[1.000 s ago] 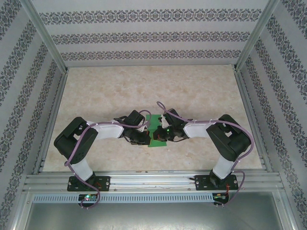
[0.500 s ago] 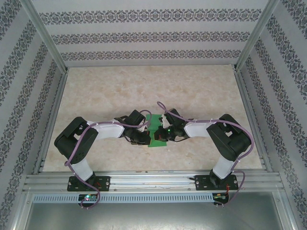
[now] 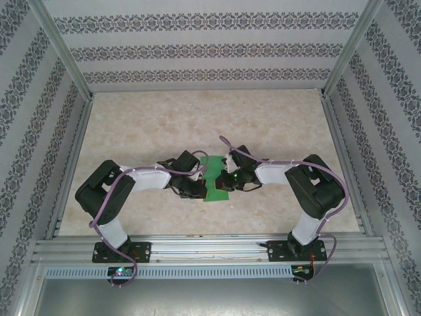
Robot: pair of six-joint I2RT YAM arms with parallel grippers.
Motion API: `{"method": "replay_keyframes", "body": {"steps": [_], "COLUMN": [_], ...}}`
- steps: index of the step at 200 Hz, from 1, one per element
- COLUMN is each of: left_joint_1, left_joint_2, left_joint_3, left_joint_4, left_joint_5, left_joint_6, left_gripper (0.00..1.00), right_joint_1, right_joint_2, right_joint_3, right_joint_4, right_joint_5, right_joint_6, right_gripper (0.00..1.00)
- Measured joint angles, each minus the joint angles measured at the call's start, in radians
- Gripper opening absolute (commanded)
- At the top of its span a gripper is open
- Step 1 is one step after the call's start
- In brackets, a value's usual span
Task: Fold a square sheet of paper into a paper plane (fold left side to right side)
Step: Fold the triangle a second time at the center of the table.
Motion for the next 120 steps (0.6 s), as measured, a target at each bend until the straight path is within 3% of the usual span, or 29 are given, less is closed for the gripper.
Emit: {"method": "replay_keyframes", "body": {"steps": [120], "left_joint_1": [0.000], "left_joint_2": [0.002], "left_joint_3": [0.001], "left_joint_4": [0.000], "left_joint_5": [0.000], "left_joint_6": [0.000], "left_gripper": [0.00], "right_joint_1": [-0.112], "right_joint_2": [0.018], "right_joint_3": [0.058], "right_joint_4": [-0.085], "right_joint_5": [0.024], "right_joint_6": [-0.067], "right_gripper": [0.00]}}
